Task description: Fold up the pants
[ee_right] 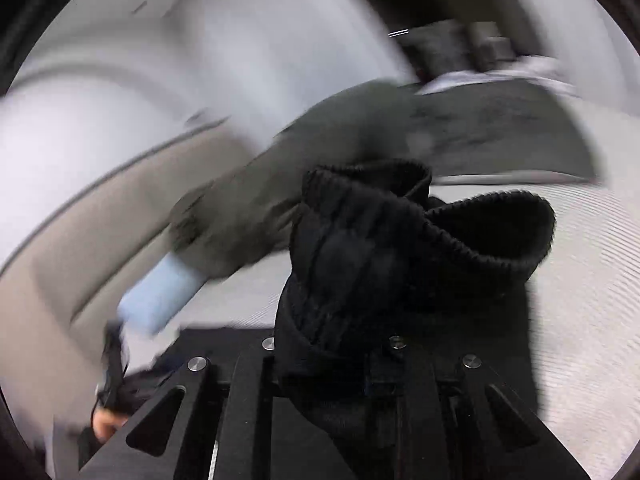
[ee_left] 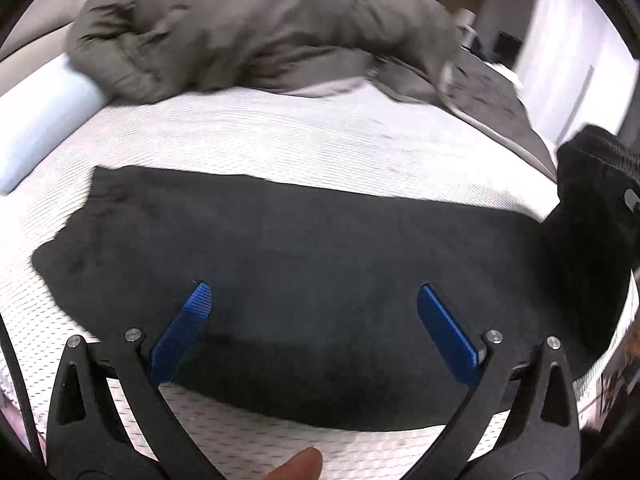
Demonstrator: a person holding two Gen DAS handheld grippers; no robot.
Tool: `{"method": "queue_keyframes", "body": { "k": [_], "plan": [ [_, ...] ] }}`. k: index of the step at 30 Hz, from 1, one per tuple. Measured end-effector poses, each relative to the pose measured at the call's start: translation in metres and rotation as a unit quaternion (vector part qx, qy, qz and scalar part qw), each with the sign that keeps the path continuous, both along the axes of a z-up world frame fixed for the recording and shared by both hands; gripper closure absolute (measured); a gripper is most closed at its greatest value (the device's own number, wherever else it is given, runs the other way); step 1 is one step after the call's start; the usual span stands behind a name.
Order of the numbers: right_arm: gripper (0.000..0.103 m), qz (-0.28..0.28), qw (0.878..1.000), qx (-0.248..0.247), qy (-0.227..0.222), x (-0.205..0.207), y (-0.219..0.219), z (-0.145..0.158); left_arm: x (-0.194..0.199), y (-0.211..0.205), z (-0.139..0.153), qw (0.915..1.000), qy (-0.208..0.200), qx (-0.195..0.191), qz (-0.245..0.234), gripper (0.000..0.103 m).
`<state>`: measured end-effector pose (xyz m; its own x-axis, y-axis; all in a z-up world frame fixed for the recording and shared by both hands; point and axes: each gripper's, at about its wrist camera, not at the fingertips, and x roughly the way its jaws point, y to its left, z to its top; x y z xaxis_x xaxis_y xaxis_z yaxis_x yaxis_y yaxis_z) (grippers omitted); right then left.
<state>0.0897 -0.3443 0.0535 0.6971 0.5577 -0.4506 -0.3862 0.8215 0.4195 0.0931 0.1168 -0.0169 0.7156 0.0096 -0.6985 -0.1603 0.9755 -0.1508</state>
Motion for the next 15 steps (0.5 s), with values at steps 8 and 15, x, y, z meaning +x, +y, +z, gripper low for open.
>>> {"method": "queue_keyframes", "body": {
  "k": [8,15],
  "plan": [
    [0.052,0.218,0.954,-0.169,0.115,0.038,0.174,-0.079,-0.013,0.048,-0.007,0.9988,0.009,-0.014,0.045,0.001],
    [0.036,0.184,0.953,-0.193,0.145,0.022,0.121,-0.091,-0.006,-0.007,-0.006,0.9995,0.014,-0.007,-0.028,0.001]
  ]
}}
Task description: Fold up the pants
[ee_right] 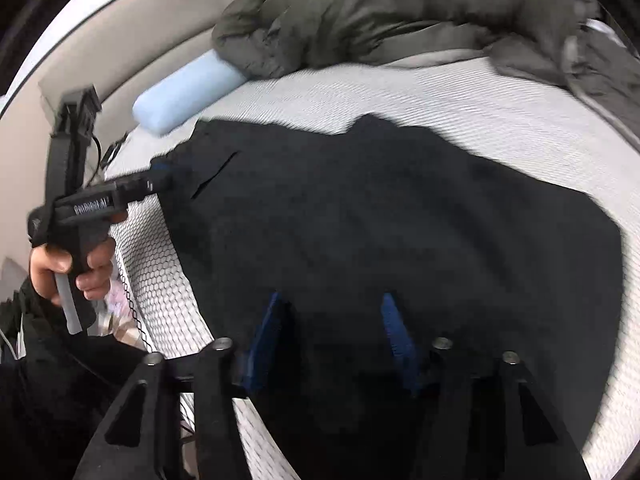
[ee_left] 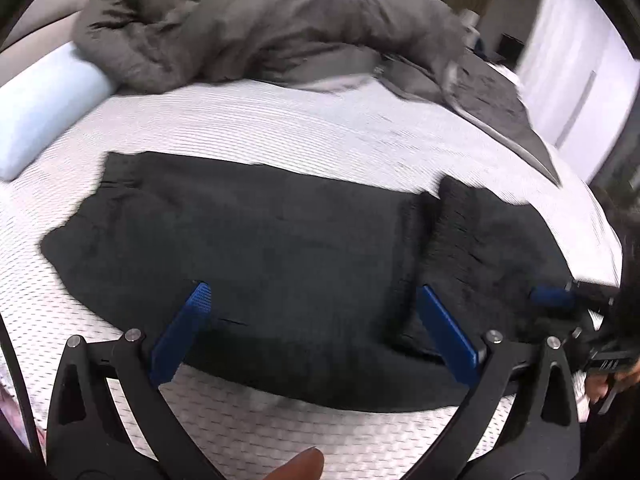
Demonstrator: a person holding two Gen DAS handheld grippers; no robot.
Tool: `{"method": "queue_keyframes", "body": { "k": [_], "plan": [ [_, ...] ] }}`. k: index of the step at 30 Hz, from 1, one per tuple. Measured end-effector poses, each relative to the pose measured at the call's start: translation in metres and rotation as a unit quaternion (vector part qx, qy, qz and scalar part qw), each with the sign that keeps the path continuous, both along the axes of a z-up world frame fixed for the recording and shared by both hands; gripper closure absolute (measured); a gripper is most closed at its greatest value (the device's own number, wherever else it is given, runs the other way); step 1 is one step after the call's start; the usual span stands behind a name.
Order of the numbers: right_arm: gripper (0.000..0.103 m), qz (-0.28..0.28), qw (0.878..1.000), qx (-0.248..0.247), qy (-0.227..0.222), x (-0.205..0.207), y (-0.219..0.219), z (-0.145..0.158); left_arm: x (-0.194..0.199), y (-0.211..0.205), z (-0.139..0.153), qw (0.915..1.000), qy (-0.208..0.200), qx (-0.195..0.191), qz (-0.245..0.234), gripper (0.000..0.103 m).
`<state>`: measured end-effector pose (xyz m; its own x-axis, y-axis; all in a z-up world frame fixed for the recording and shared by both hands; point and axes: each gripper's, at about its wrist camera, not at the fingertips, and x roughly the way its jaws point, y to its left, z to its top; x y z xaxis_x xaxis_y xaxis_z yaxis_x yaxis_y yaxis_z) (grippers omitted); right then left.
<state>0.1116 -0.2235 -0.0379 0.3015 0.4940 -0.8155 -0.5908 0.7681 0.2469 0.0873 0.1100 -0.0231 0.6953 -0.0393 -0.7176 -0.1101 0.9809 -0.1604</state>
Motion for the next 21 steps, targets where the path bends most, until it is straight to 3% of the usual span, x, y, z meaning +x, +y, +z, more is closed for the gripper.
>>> {"method": "queue_keyframes", "body": {
  "k": [5,7,8,10,11,13,16,18,20,21],
  "plan": [
    [0.034,-0.118,0.993,0.026,-0.012,-0.014,-0.095,0.004,0.014,-0.054,-0.024,0.9971,0.038,0.027,-0.060,0.002],
    [0.034,-0.175,0.983,0.049,-0.005,-0.016,-0.136,0.001,0.020,-0.062,-0.033,0.9958,0.053,0.019,-0.073,0.013],
    [0.034,-0.196,0.979,0.054,-0.004,-0.016,-0.149,0.001,0.022,-0.064,-0.038,0.9949,0.061,0.002,-0.081,0.024],
    [0.034,-0.233,0.970,0.073,0.003,-0.012,-0.177,-0.003,0.022,-0.065,-0.039,0.9944,0.059,-0.013,-0.086,0.033],
    [0.034,-0.245,0.965,0.094,0.017,-0.008,-0.188,-0.007,0.022,-0.067,-0.038,0.9937,0.055,-0.023,-0.094,0.051],
    [0.034,-0.261,0.952,0.146,0.058,0.002,-0.206,-0.020,0.023,-0.071,-0.037,0.9927,0.057,-0.032,-0.101,0.056],
    [0.056,-0.262,0.940,0.196,0.096,0.024,-0.208,-0.033,0.023,-0.079,-0.033,0.9930,0.048,-0.013,-0.108,0.065],
    [0.085,-0.247,0.943,0.196,0.102,0.039,-0.196,-0.037,0.022,-0.080,-0.030,0.9928,0.042,-0.008,-0.112,0.071],
    [0.093,-0.238,0.952,0.175,0.075,0.046,-0.183,-0.028,0.017,-0.079,-0.023,0.9921,0.037,-0.010,-0.119,0.082],
    [0.094,-0.237,0.955,0.171,0.048,0.045,-0.181,-0.018,0.013,-0.076,-0.018,0.9916,0.033,-0.014,-0.124,0.082]
  ]
}}
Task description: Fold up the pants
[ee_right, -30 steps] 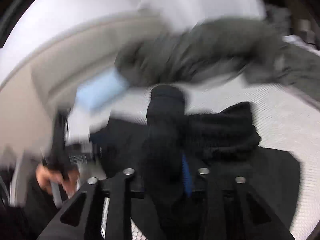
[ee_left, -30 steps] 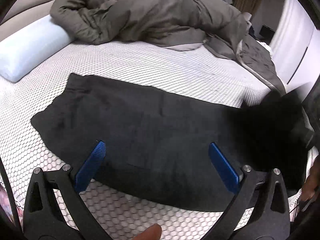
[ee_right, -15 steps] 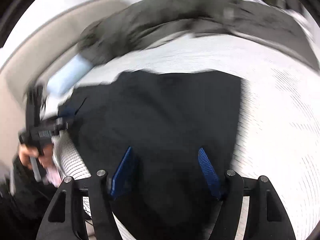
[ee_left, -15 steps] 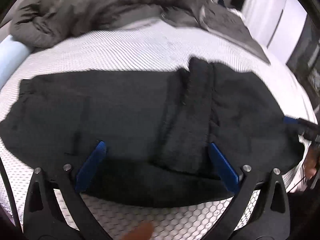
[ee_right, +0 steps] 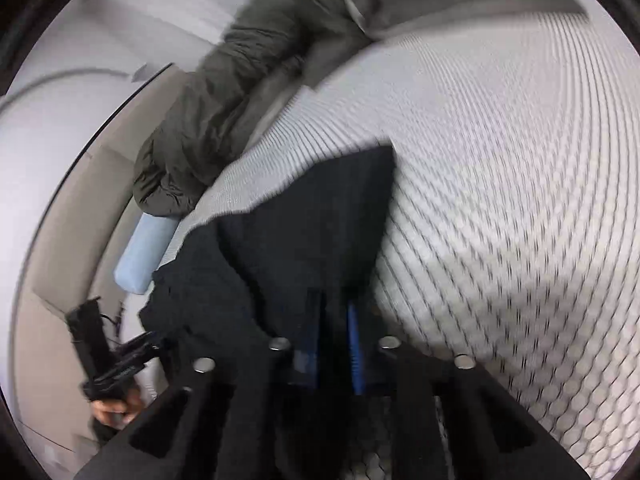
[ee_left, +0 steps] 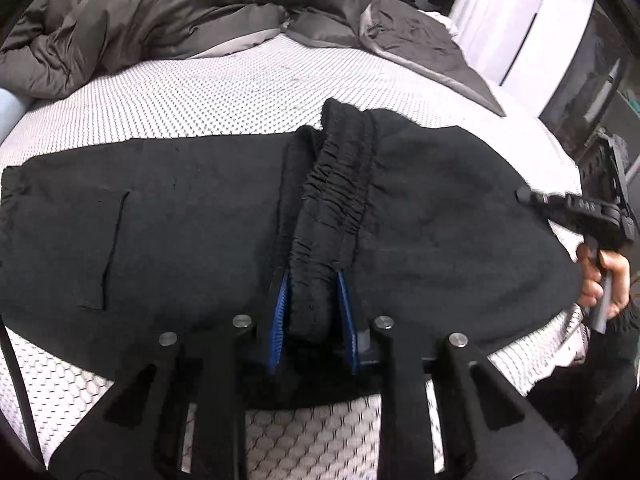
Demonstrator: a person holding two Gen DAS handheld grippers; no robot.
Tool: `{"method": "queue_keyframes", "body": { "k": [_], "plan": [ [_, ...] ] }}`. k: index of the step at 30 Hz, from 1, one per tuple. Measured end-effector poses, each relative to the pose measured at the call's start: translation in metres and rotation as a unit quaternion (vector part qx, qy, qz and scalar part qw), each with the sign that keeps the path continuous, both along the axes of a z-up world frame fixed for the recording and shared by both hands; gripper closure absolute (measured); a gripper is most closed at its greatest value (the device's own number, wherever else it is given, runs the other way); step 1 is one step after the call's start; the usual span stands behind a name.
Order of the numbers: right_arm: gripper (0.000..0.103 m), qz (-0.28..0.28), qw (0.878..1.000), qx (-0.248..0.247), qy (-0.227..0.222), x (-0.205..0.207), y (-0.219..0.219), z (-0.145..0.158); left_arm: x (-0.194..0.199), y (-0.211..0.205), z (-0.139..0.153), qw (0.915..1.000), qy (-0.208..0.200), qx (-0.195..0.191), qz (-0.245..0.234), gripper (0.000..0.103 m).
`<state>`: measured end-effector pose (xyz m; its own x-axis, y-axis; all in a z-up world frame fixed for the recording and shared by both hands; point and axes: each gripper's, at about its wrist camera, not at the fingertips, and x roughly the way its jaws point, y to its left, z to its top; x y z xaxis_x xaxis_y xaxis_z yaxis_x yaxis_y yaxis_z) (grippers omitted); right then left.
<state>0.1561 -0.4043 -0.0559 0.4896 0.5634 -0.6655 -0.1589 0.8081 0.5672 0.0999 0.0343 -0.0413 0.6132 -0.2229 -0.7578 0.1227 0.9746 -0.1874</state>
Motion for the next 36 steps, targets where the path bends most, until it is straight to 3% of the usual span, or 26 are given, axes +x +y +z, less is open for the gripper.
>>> {"method": "queue_keyframes", "body": {
  "k": [2,3,5,7,11,12,15,19,23,25,26,27,29,33,36],
  "plan": [
    [0.092,-0.022,0.998,-0.045,-0.047,-0.003,0.006,0.021,-0.005,0.009,0.005,1.0000,-0.003,-0.004,-0.006,0.080],
    [0.083,-0.031,0.995,-0.075,-0.055,-0.003,0.007,0.026,-0.006,0.013,0.003,1.0000,0.003,-0.002,-0.007,0.080],
    [0.067,-0.044,0.994,-0.095,-0.025,-0.001,0.000,0.021,-0.004,0.016,-0.006,0.9998,0.021,0.003,0.002,0.078],
    [0.067,-0.055,0.995,-0.088,-0.012,-0.010,-0.011,0.019,-0.006,0.015,-0.006,0.9997,0.023,0.006,0.009,0.073],
    [0.057,-0.016,0.996,-0.082,-0.031,-0.053,-0.015,0.031,-0.016,0.012,0.016,0.9996,-0.008,0.012,0.024,0.046],
    [0.057,-0.001,0.996,-0.084,-0.041,-0.064,-0.013,0.034,-0.019,0.009,0.023,0.9995,-0.023,0.007,0.021,0.036],
    [0.056,0.045,0.994,-0.079,-0.061,-0.096,-0.003,0.033,-0.026,-0.013,0.039,0.9985,-0.055,0.000,0.000,0.021],
    [0.056,0.076,0.990,-0.099,-0.068,-0.125,0.011,0.025,-0.021,-0.056,0.038,0.9973,-0.048,0.016,-0.053,0.019],
    [0.045,0.110,0.982,-0.125,-0.093,-0.144,0.022,0.024,-0.020,-0.086,0.021,0.9969,-0.023,0.028,-0.070,0.019],
    [0.046,0.109,0.976,-0.156,-0.104,-0.141,0.031,0.019,-0.023,-0.100,0.012,0.9955,-0.012,0.039,-0.086,0.019],
    [0.050,0.105,0.974,-0.171,-0.110,-0.140,0.035,0.018,-0.025,-0.106,0.009,0.9945,-0.011,0.049,-0.092,0.019],
    [0.071,0.107,0.971,-0.179,-0.114,-0.139,0.039,0.016,-0.026,-0.111,0.007,0.9934,-0.012,0.059,-0.098,0.019],
    [0.089,0.124,0.967,-0.186,-0.124,-0.140,0.048,0.015,-0.028,-0.116,0.005,0.9923,-0.015,0.068,-0.102,0.019],
    [0.095,0.127,0.963,-0.197,-0.132,-0.155,0.048,0.018,-0.026,-0.112,0.005,0.9934,-0.013,0.063,-0.095,0.019],
    [0.097,0.155,0.965,-0.182,-0.111,-0.172,0.046,0.013,-0.022,-0.099,0.006,0.9953,-0.007,0.051,-0.082,0.019]
  ]
}}
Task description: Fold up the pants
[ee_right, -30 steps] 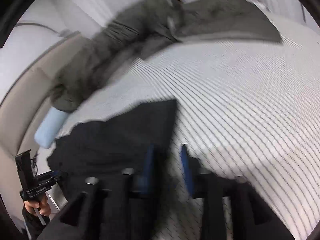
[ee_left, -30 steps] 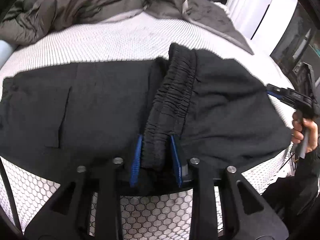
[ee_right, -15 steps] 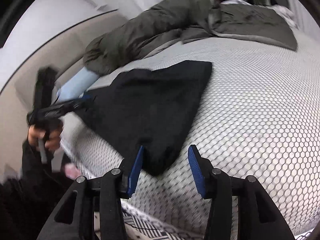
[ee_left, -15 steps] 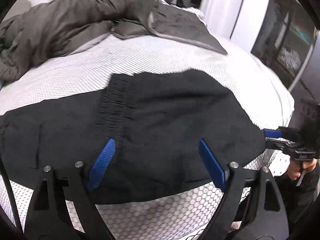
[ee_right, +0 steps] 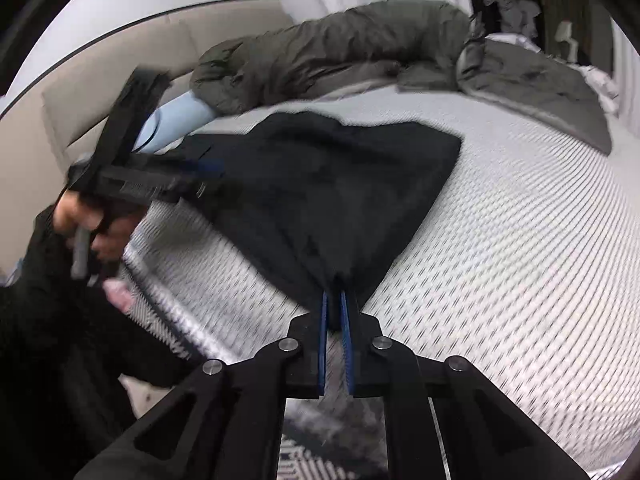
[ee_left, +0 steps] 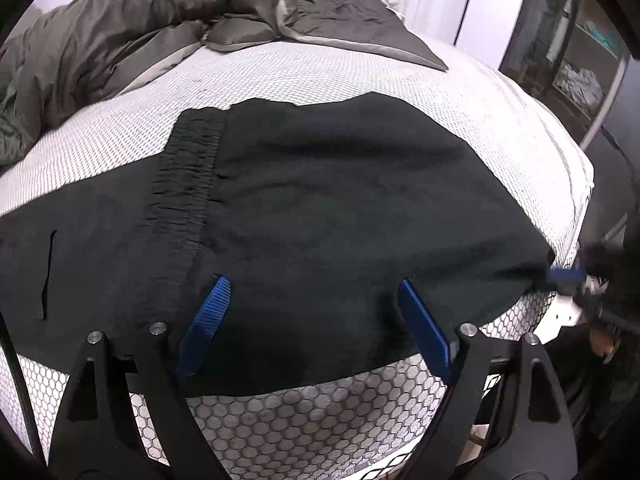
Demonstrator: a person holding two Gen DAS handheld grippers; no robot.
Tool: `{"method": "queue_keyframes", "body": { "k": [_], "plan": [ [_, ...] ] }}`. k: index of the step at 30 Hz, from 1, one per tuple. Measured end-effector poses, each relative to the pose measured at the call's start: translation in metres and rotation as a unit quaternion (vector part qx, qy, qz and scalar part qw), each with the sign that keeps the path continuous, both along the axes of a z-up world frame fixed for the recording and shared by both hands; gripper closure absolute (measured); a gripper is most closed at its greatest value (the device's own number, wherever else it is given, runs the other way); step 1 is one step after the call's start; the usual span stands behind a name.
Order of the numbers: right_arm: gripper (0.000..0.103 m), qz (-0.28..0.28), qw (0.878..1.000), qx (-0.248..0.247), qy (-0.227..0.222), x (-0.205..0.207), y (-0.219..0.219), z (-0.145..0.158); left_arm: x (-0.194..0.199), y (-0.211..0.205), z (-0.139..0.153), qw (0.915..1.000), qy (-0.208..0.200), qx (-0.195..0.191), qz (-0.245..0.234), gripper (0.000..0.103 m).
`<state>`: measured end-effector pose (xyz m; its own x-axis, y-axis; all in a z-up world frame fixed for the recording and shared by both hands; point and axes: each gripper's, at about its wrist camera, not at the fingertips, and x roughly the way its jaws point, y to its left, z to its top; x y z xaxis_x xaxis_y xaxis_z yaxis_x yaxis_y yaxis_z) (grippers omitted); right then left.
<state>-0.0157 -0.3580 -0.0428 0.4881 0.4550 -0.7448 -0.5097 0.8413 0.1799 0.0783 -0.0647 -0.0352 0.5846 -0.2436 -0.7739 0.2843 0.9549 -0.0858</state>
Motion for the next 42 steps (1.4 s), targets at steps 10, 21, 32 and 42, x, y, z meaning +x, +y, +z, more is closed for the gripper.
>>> {"method": "queue_keyframes", "body": {
  "k": [10,21,32,42],
  "plan": [
    [0.037,-0.091,0.988,0.128,0.000,0.020,-0.057,0.027,-0.019,-0.056,0.020,0.9969,-0.038,-0.037,-0.058,0.018],
    [0.042,-0.167,0.955,0.199,0.145,0.150,-0.064,-0.028,-0.015,-0.138,-0.027,0.9926,-0.019,0.079,-0.090,0.012],
    [0.088,-0.207,0.954,0.163,0.141,0.255,-0.056,-0.040,-0.004,-0.139,-0.038,0.9944,-0.001,0.066,-0.083,0.006],
    [0.048,-0.207,0.958,0.154,0.127,0.229,-0.069,-0.015,-0.001,-0.095,-0.001,0.9956,-0.023,0.022,-0.088,0.004]
  ]
}}
